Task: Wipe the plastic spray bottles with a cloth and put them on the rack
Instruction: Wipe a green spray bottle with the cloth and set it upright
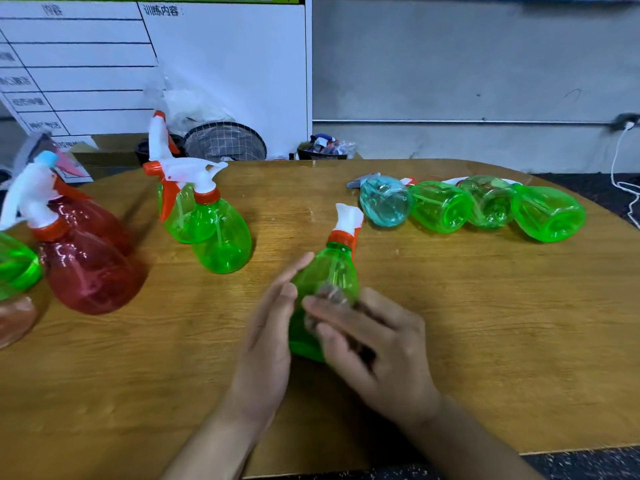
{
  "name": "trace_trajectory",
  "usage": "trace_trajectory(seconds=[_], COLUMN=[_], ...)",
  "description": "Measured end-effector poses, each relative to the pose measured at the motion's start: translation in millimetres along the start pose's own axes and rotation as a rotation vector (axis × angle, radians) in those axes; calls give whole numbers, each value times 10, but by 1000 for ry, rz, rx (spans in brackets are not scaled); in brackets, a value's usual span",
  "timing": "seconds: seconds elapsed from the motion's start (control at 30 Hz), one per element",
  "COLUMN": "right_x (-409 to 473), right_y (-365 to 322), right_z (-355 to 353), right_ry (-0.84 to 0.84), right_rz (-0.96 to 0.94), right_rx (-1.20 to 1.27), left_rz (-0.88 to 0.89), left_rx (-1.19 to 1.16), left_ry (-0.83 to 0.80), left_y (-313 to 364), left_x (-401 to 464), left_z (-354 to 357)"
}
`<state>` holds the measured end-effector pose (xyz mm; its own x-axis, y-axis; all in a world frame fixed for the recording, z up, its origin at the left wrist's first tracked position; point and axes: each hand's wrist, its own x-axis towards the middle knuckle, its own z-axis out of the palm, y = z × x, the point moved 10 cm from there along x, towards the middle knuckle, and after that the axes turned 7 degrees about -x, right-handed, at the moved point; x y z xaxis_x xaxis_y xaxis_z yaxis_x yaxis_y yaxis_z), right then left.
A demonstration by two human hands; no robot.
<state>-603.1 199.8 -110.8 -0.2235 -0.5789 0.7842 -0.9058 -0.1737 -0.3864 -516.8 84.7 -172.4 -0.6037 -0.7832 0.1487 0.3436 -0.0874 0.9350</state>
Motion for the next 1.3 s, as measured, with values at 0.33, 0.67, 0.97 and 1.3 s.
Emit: trace_trajectory(seconds=[0.33,0.67,0.97,1.3], right_x=[-17,-37,116,101], right_y=[209,-127,650,675], right_z=[0,61,-186,-275], right_ry=[18,-7,68,221], right_rz=[180,-56,312,448], right_rx=[18,6,158,333], left_rz=[7,-34,-88,-180], left_rx=[60,-37,41,-105], left_ry=[5,33,-193,-129], left_y=[-58,108,-27,-138], left_x=[-43,21,-205,-161], left_z=[30,-23,293,275])
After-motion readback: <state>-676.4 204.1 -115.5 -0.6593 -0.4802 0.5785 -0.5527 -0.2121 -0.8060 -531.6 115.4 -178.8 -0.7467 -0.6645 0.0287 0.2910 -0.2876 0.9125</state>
